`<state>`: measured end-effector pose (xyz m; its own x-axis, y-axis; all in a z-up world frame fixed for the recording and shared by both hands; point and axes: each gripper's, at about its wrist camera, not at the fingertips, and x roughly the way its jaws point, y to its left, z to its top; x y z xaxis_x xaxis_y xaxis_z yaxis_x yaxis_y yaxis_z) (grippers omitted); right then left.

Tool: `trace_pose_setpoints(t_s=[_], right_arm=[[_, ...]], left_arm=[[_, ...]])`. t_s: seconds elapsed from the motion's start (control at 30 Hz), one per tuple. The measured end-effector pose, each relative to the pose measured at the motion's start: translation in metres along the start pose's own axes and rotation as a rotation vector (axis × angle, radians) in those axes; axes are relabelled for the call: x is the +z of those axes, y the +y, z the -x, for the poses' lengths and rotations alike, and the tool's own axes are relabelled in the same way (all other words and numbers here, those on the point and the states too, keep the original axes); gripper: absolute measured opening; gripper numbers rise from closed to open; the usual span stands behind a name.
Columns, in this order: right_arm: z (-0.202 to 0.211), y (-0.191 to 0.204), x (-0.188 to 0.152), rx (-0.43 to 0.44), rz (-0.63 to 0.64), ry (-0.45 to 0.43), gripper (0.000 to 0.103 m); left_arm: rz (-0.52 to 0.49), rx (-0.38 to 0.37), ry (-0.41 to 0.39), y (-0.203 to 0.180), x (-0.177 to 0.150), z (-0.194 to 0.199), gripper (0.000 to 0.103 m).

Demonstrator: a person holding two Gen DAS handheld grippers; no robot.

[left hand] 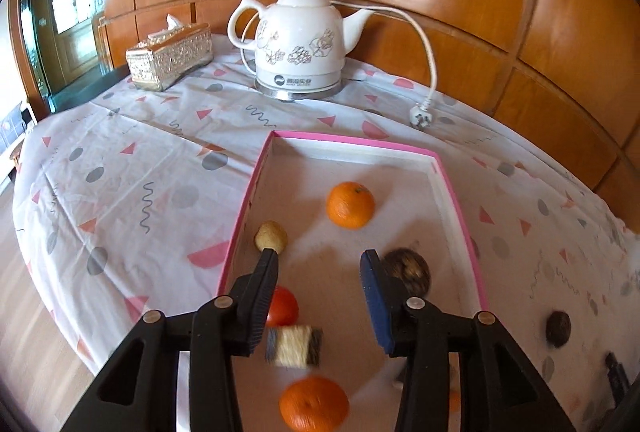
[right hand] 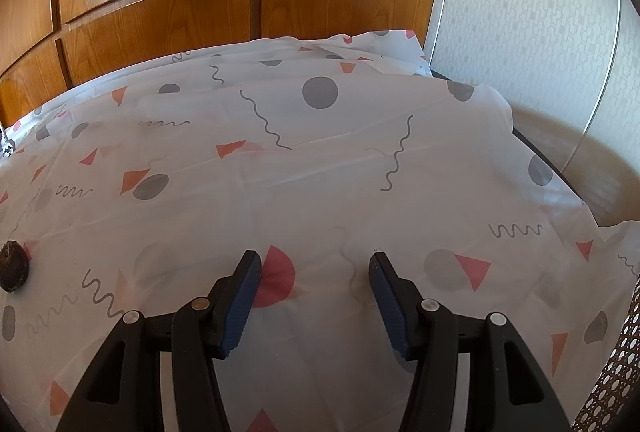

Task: Organize fruits
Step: 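Carry the yellow fruit into the pink tray and open the left gripper, then withdraw the open left gripper from the tray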

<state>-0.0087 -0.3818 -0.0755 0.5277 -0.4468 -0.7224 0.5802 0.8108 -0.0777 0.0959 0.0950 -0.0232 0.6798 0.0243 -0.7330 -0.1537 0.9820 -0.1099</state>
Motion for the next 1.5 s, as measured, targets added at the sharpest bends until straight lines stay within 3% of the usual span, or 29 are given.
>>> trace_pose_setpoints(t_s=[0.1, 0.73, 0.9, 1.37, 1.5], right_arm=[[0.000, 0.000, 0.000, 0.001, -0.001, 0.000, 0.057], [0.000, 0.001, 0.000, 0.000, -0.001, -0.001, 0.057], [0.000, 0.001, 0.000, -0.002, 0.001, -0.002, 0.057], [0.002, 0.006, 0.003, -0.018, 0.035, 0.030, 0.057], [0.008, 0.010, 0.004, 0.013, 0.041, 0.057, 0.057]], left_arm=[[-0.011, -0.003, -0.013, -0.005, -0.010, 0.015, 0.051], [-0.019, -0.041, -0.010, -0.014, -0.046, 0.052, 0.056], [-0.004, -0.027, -0.018, -0.008, -0.049, 0.057, 0.063], [0.081, -0.010, -0.017, 0.026, -0.056, 0.061, 0.066], [0.109, 0.000, -0.014, 0.035, -0.058, 0.061, 0.066]])
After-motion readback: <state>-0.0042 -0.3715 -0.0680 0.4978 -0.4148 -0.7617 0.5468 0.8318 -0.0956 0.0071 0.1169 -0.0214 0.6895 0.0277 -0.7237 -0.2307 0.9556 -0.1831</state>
